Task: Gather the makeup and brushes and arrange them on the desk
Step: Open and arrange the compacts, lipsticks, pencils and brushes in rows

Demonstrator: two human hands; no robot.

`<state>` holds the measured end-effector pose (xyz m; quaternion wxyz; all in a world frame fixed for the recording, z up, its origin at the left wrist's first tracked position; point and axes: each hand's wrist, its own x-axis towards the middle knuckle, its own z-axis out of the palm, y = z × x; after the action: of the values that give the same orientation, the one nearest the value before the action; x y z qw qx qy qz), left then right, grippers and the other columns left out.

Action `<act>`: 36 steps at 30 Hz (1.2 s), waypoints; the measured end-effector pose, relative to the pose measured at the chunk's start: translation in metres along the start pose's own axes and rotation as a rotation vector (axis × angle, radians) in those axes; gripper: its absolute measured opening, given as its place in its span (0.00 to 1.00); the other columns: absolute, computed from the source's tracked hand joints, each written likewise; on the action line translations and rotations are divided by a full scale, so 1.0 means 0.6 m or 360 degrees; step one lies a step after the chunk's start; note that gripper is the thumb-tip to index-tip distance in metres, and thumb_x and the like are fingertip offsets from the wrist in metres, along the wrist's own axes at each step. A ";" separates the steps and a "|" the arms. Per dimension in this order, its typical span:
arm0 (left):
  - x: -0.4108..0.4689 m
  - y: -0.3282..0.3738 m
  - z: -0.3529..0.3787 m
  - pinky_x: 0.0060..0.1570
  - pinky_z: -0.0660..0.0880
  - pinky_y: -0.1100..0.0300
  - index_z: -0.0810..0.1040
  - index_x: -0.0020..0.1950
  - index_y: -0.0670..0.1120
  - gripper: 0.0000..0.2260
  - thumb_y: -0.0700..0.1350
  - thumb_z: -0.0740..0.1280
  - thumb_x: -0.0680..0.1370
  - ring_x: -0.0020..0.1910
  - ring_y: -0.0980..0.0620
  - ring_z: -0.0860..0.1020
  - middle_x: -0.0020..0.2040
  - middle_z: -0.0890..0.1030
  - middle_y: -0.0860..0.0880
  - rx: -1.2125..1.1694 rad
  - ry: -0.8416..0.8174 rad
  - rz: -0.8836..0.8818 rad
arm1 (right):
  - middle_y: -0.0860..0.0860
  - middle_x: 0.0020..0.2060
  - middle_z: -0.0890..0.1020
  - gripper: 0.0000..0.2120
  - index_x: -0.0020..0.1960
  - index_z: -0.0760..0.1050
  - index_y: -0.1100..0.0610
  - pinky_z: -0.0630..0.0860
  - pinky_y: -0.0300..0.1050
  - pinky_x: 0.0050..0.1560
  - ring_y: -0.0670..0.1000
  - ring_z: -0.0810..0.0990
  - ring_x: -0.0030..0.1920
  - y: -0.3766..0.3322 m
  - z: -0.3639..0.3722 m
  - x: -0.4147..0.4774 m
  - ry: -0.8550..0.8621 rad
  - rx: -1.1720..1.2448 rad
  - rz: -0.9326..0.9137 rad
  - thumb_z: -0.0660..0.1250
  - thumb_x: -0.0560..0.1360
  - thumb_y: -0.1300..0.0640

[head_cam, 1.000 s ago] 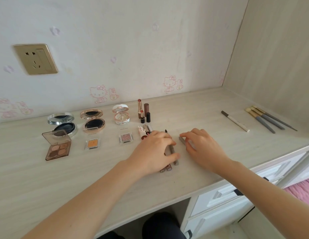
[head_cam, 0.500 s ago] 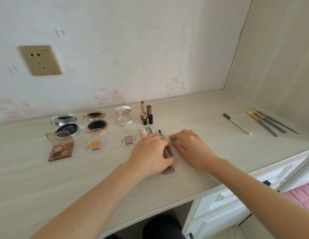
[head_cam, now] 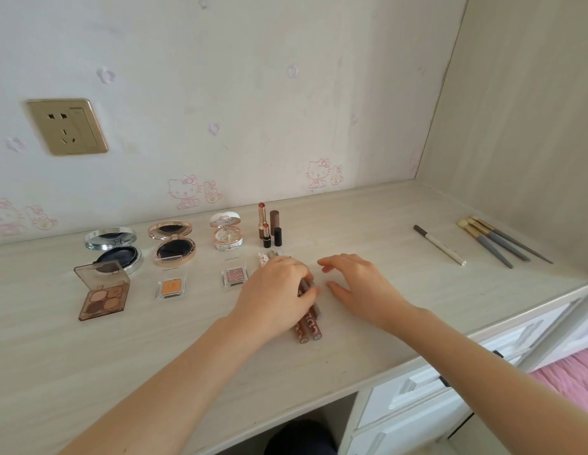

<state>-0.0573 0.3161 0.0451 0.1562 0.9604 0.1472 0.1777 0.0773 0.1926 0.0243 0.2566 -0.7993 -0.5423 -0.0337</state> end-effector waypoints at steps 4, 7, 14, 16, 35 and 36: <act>0.030 0.026 0.007 0.57 0.72 0.52 0.79 0.56 0.50 0.11 0.51 0.62 0.78 0.62 0.55 0.70 0.56 0.79 0.55 -0.0097 -0.0017 -0.0023 | 0.47 0.56 0.79 0.17 0.65 0.72 0.55 0.69 0.40 0.59 0.49 0.74 0.60 0.035 -0.040 -0.018 0.0029 -0.0072 0.0138 0.64 0.77 0.58; 0.058 0.047 0.027 0.56 0.73 0.52 0.80 0.54 0.51 0.09 0.49 0.62 0.78 0.60 0.55 0.71 0.54 0.80 0.55 -0.0181 -0.0060 0.0008 | 0.48 0.59 0.78 0.16 0.64 0.73 0.55 0.69 0.41 0.61 0.49 0.73 0.62 0.071 -0.070 -0.036 -0.0026 -0.0167 0.0281 0.63 0.78 0.56; 0.148 0.109 0.092 0.58 0.73 0.53 0.81 0.54 0.48 0.10 0.44 0.61 0.78 0.59 0.50 0.74 0.57 0.81 0.51 -0.0295 -0.0265 0.0113 | 0.52 0.58 0.78 0.15 0.63 0.74 0.56 0.71 0.46 0.60 0.53 0.74 0.60 0.167 -0.133 -0.070 0.0088 -0.0334 0.0594 0.62 0.78 0.56; 0.182 0.125 0.112 0.59 0.71 0.56 0.80 0.56 0.47 0.11 0.44 0.62 0.77 0.60 0.49 0.74 0.58 0.80 0.49 -0.0280 -0.0359 0.0168 | 0.54 0.59 0.78 0.16 0.65 0.72 0.58 0.69 0.46 0.59 0.54 0.73 0.60 0.194 -0.141 -0.075 0.0129 -0.0355 0.0659 0.61 0.78 0.57; 0.352 0.176 0.220 0.73 0.56 0.51 0.67 0.73 0.48 0.19 0.42 0.52 0.82 0.75 0.44 0.57 0.74 0.66 0.49 -0.0083 -0.0601 0.0513 | 0.50 0.47 0.74 0.12 0.57 0.77 0.55 0.76 0.50 0.47 0.54 0.73 0.52 0.286 -0.141 -0.071 0.0187 -0.0500 0.0834 0.60 0.78 0.54; 0.353 0.173 0.219 0.71 0.59 0.50 0.70 0.71 0.47 0.18 0.41 0.53 0.82 0.73 0.45 0.61 0.71 0.69 0.49 -0.0090 -0.0569 0.0529 | 0.49 0.46 0.74 0.11 0.57 0.77 0.55 0.75 0.48 0.44 0.52 0.73 0.49 0.284 -0.142 -0.072 0.0186 -0.0491 0.0832 0.60 0.78 0.55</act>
<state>0.2065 0.2613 0.0278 0.1753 0.9828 -0.0479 0.0324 0.2294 0.0701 0.0198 0.1628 -0.9380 -0.2911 -0.0944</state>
